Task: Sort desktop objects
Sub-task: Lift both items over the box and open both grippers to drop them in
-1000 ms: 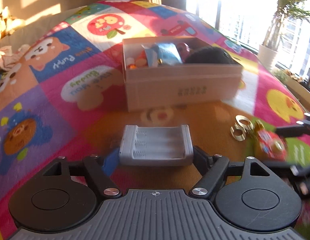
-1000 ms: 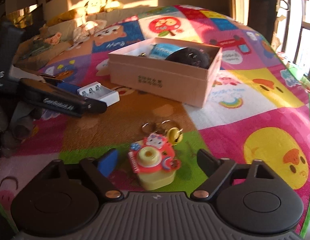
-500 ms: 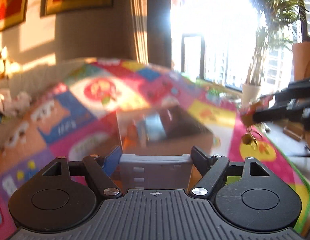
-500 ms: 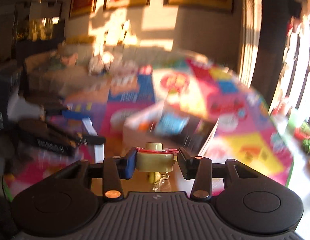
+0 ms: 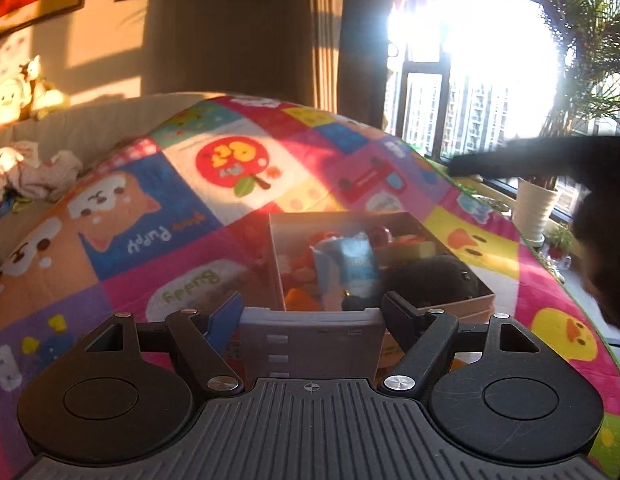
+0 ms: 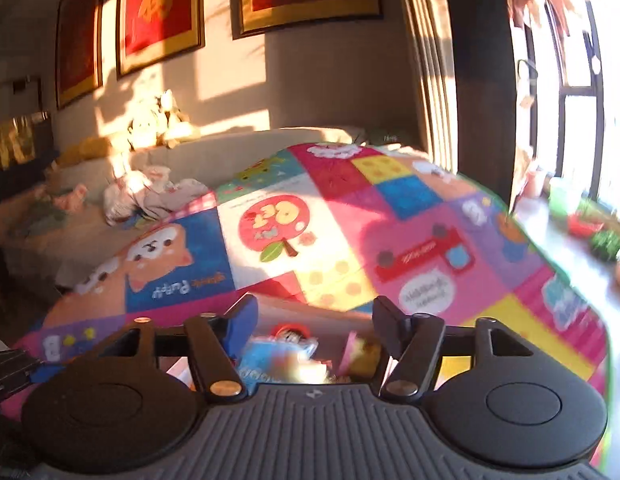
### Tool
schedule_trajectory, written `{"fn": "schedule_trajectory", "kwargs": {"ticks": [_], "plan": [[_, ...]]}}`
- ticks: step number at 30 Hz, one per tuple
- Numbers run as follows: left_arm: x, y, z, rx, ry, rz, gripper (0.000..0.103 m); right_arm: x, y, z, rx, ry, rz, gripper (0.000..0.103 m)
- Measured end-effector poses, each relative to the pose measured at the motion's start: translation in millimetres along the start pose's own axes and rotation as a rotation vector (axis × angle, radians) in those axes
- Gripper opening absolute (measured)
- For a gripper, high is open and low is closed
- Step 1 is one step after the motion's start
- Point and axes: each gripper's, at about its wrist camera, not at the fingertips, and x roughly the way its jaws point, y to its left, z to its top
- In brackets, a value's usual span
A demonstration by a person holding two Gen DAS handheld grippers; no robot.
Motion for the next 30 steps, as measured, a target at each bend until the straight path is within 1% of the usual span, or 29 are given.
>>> {"fn": "schedule_trajectory", "kwargs": {"ticks": [1,2,3,5,6,7,8,10,13,18,20,22,23,25,28,30], "plan": [[5.9,-0.4,3.2,0.002,0.001,0.000,0.082,-5.6,-4.5,-8.2,0.017,-0.007,0.008,0.079],[11.9,-2.0,8.5,0.008,-0.007,-0.002,0.082,-12.2,-8.6,-16.7,0.027,-0.019,0.006,0.082],[17.9,-3.6,15.3,0.014,-0.025,-0.008,0.082,-17.8,-12.0,-24.6,0.030,-0.027,0.002,0.085],[27.6,-9.3,30.9,0.034,-0.099,-0.032,0.082,-25.3,-17.9,-36.9,0.030,-0.023,-0.014,0.085],[32.2,-13.0,36.6,0.062,-0.139,-0.043,0.088,-26.9,-20.9,-41.7,0.034,-0.012,-0.019,0.086],[37.1,-15.9,40.9,0.100,-0.158,-0.053,0.094,-28.3,-23.0,-45.9,0.039,0.002,-0.021,0.087],[41.3,-17.2,43.5,0.127,-0.159,-0.055,0.098,-28.9,-25.4,-50.1,0.045,0.015,-0.022,0.088],[42.2,-13.8,40.8,0.130,-0.138,-0.060,0.098,-31.6,-28.8,-59.3,0.053,0.031,-0.030,0.091],[34.8,-3.3,19.4,0.114,-0.092,-0.072,0.100,-33.5,-30.2,-73.6,0.042,0.047,-0.035,0.097],[39.8,7.3,-18.7,0.107,0.012,-0.054,0.100,-19.4,-24.7,-87.9,0.048,0.093,-0.007,0.097],[43.2,10.4,-22.6,0.080,0.032,-0.056,0.100,-15.2,-19.2,-86.3,0.053,0.095,0.009,0.097],[45.7,12.1,-21.9,0.051,0.028,-0.063,0.100,-14.8,-14.2,-83.7,0.057,0.091,0.023,0.097],[46.8,12.4,-20.8,0.033,0.027,-0.073,0.100,-14.8,-12.0,-81.8,0.055,0.089,0.026,0.097],[51.2,12.0,-22.9,0.001,0.047,-0.126,0.100,-15.3,-8.4,-79.9,0.043,0.084,0.025,0.101],[55.3,2.7,-32.3,0.001,0.069,-0.184,0.101,-14.1,-10.8,-81.7,0.057,0.093,0.021,0.103],[50.2,-7.4,-38.8,0.025,0.068,-0.175,0.101,-12.0,-16.7,-83.7,0.101,0.112,0.022,0.103]]}}
